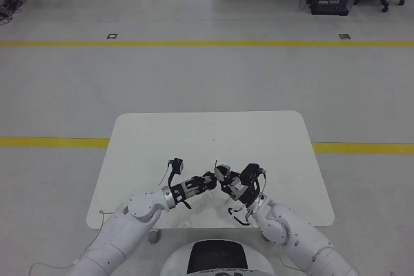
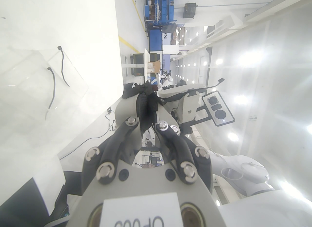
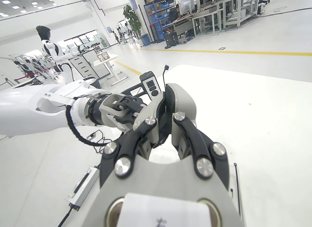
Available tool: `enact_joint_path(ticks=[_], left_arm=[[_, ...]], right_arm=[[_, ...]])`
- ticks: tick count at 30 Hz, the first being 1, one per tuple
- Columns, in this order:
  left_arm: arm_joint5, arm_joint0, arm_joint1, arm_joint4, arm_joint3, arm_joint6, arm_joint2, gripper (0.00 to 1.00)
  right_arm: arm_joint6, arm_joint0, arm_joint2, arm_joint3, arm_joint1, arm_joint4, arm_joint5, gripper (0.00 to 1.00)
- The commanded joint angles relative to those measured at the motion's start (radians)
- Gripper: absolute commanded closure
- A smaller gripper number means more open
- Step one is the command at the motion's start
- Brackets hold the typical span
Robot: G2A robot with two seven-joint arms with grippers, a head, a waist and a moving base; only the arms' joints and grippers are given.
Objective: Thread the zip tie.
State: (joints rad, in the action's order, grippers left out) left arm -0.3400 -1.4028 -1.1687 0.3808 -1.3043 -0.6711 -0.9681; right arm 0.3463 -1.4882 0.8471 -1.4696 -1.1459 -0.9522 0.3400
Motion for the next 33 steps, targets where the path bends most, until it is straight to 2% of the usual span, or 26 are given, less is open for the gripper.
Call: enact_joint_path(ticks=[1,19,33], left_arm=[[0.000,0.000,0.000,0.000,0.000,0.000,0.000,1.00],[0.000,0.000,0.000,0.000,0.000,0.000,0.000,1.00],[0.000,0.000,0.000,0.000,0.000,0.000,0.000,1.00]], right_arm=[[0.001,0.001,0.001,0.004,0.000,0.005,0.000,1.00],[0.002,-0.007,0.026,0.039,-0.002,0.042,0.000,1.00],[-0.026,0.002,0.014,0.054,-0.008,0.058,0.000,1.00]])
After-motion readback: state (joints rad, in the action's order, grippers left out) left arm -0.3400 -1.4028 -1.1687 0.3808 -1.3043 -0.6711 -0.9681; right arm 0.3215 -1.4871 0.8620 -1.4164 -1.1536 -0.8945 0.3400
